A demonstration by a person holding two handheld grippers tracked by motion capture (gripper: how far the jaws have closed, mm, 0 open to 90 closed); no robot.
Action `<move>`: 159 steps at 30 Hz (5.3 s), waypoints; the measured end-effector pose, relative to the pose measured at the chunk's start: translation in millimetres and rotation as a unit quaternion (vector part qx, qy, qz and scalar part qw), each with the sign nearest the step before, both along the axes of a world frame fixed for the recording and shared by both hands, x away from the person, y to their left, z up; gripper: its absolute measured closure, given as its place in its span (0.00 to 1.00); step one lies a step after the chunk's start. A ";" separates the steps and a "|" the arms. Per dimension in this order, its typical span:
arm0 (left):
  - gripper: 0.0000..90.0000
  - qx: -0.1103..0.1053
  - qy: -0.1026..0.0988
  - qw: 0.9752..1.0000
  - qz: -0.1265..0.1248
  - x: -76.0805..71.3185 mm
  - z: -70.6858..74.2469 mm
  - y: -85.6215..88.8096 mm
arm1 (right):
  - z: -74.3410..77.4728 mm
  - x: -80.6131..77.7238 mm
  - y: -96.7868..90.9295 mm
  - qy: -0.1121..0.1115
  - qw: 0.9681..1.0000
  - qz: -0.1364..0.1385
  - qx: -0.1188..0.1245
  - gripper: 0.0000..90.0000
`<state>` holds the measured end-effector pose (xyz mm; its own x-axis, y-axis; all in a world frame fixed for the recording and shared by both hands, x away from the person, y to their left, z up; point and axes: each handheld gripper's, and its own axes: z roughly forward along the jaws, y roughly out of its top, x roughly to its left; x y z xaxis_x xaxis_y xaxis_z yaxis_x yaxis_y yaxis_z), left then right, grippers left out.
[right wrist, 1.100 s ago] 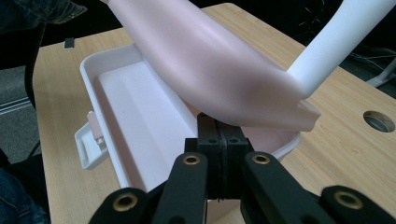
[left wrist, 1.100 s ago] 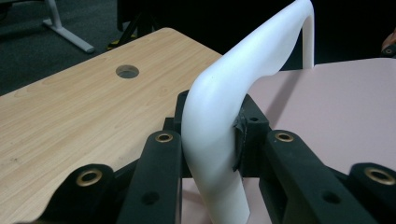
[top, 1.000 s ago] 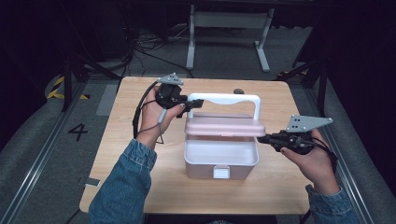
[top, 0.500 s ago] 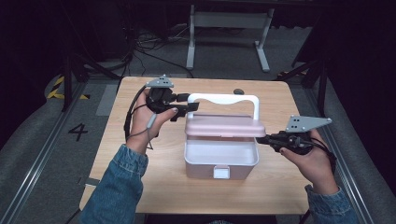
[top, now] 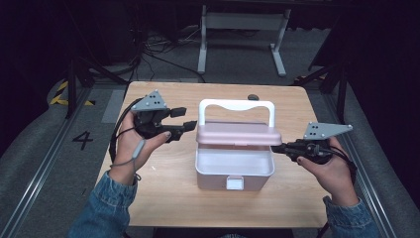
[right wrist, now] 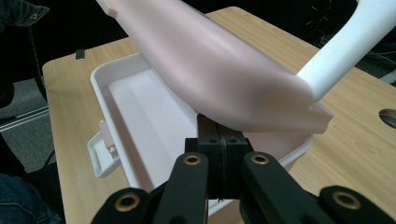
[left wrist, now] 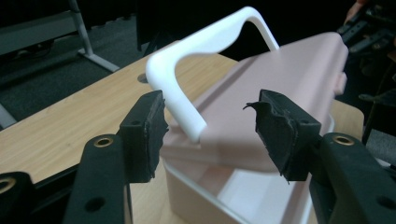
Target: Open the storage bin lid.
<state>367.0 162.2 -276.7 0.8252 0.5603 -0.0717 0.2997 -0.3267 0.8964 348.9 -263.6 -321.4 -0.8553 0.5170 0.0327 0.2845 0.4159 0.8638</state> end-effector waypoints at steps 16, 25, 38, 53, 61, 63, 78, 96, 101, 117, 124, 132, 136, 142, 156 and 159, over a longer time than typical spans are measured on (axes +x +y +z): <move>0.47 0.026 -0.012 1.000 -0.011 -23.1 -49.4 -6.5 | 0.5 0.4 0.1 0.008 1.000 0.001 0.008 1.00; 0.44 0.034 -0.039 0.999 -0.014 -10.6 -52.3 -30.3 | 0.1 0.8 -0.6 0.012 1.000 0.001 0.010 1.00; 0.45 0.041 -0.100 0.994 -0.006 -8.4 -44.5 -43.5 | 1.2 1.3 -2.5 0.014 1.000 -0.001 0.022 0.99; 0.56 0.048 -0.123 0.991 -0.017 9.2 -27.9 -49.1 | 3.7 -2.6 -11.8 0.013 0.999 -0.012 0.029 0.99; 0.63 0.030 -0.102 0.994 -0.030 22.3 -21.4 -48.6 | 3.8 -6.4 -19.5 0.012 0.999 -0.024 0.030 0.99; 0.64 0.026 -0.101 0.994 -0.030 25.5 -19.8 -48.6 | 3.9 -7.5 -21.9 0.012 0.999 -0.027 0.031 0.99; 0.72 0.007 -0.084 0.996 -0.020 57.8 -5.2 -48.8 | 3.0 -12.6 -32.4 0.012 0.998 -0.044 0.032 0.98; 0.73 -0.018 -0.052 0.998 -0.034 98.7 0.5 -46.7 | 0.5 -16.5 -41.0 0.019 0.998 -0.056 0.033 0.98; 0.73 -0.017 -0.048 0.999 -0.018 107.9 -1.8 -47.5 | -0.6 -19.2 -44.5 0.020 0.997 -0.063 0.032 0.97; 0.78 -0.004 -0.021 0.999 0.029 132.9 -19.6 -50.5 | -3.5 -21.1 -49.1 0.025 0.997 -0.071 0.033 0.96; 0.77 -0.014 0.000 0.999 0.042 145.2 -26.4 -50.4 | -5.1 -19.7 -49.1 0.029 0.996 -0.074 0.033 0.96; 0.76 0.003 0.026 0.998 0.055 158.2 -38.0 -50.1 | -7.4 -18.3 -49.3 0.032 0.996 -0.075 0.034 0.95; 0.76 0.007 0.042 0.997 0.062 166.1 -46.2 -49.1 | -8.3 -17.3 -49.1 0.035 0.996 -0.075 0.034 0.95; 0.74 0.012 0.054 0.996 0.067 173.9 -55.6 -49.4 | -10.2 -15.7 -49.9 0.038 0.996 -0.077 0.033 0.95; 0.70 0.025 0.085 0.993 0.075 187.4 -73.7 -50.5 | -11.9 -14.5 -54.1 0.042 0.995 -0.079 0.034 0.94; 0.69 0.026 0.090 0.993 0.076 188.8 -75.8 -50.8 | -12.5 -14.2 -54.2 0.044 0.995 -0.080 0.033 0.93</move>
